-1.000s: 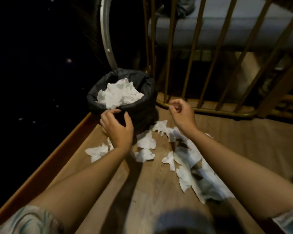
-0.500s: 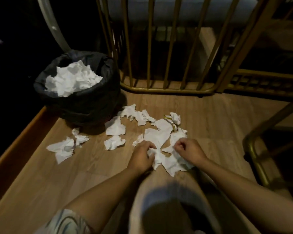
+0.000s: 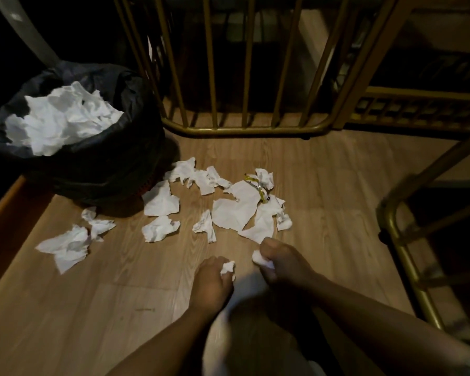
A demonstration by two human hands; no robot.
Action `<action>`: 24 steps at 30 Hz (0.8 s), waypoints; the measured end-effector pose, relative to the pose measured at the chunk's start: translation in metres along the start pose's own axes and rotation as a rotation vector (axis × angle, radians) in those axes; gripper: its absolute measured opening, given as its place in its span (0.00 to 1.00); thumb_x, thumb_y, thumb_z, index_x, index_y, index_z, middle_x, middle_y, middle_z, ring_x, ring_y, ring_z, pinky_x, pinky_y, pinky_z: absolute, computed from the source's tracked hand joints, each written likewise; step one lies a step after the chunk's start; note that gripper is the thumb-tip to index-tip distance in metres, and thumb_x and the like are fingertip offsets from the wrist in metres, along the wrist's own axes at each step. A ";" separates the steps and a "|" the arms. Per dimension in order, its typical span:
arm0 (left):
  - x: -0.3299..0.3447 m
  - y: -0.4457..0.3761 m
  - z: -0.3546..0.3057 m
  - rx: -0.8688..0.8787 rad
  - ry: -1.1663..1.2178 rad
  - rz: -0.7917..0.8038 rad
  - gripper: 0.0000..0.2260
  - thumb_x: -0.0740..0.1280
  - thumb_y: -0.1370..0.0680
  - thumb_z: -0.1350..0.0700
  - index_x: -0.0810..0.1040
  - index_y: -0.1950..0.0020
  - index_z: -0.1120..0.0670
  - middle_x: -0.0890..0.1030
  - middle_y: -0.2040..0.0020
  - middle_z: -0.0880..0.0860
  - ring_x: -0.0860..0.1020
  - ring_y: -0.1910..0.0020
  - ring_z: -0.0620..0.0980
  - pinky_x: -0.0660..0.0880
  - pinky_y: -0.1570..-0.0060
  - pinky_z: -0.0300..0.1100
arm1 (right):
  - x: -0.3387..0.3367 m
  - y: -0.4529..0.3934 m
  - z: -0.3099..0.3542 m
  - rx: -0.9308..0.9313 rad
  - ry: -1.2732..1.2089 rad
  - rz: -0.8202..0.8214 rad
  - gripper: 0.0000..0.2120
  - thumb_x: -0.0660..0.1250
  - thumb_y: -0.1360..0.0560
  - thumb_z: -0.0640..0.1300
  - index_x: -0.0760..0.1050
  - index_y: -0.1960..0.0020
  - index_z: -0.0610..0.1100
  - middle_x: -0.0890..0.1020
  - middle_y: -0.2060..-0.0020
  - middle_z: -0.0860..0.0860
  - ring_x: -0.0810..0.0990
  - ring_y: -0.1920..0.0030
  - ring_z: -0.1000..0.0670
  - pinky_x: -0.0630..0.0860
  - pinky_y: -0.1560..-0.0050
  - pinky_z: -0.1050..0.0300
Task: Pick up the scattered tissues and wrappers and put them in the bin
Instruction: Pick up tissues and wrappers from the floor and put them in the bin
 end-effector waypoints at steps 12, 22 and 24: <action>0.022 -0.083 -0.067 -0.061 0.026 0.026 0.10 0.64 0.20 0.50 0.82 0.51 0.55 0.80 0.54 0.53 0.77 0.53 0.52 0.65 0.58 0.38 | -0.041 -0.010 -0.045 0.456 -0.519 -0.511 0.12 0.62 0.21 0.53 0.71 0.38 0.53 0.82 0.58 0.55 0.81 0.57 0.52 0.79 0.57 0.51; 0.047 -0.068 -0.045 -0.031 -0.066 0.264 0.17 0.62 0.21 0.48 0.74 0.33 0.49 0.74 0.34 0.51 0.73 0.35 0.52 0.69 0.35 0.43 | -0.011 -0.022 -0.083 0.294 -0.032 -0.120 0.13 0.64 0.24 0.58 0.74 0.52 0.47 0.76 0.54 0.47 0.77 0.54 0.44 0.73 0.54 0.51; 0.042 -0.048 -0.037 0.003 -0.098 0.219 0.12 0.65 0.22 0.46 0.77 0.41 0.49 0.79 0.43 0.49 0.77 0.45 0.48 0.75 0.44 0.42 | -0.011 -0.014 -0.088 0.364 -0.061 -0.159 0.14 0.66 0.24 0.58 0.73 0.59 0.47 0.73 0.55 0.48 0.77 0.58 0.45 0.74 0.55 0.52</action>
Point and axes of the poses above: each hand's wrist, its own y-axis away from the middle knuckle, its own x-axis out of the palm, z = x × y, the point moved 1 cm from there along -y, towards the middle knuckle
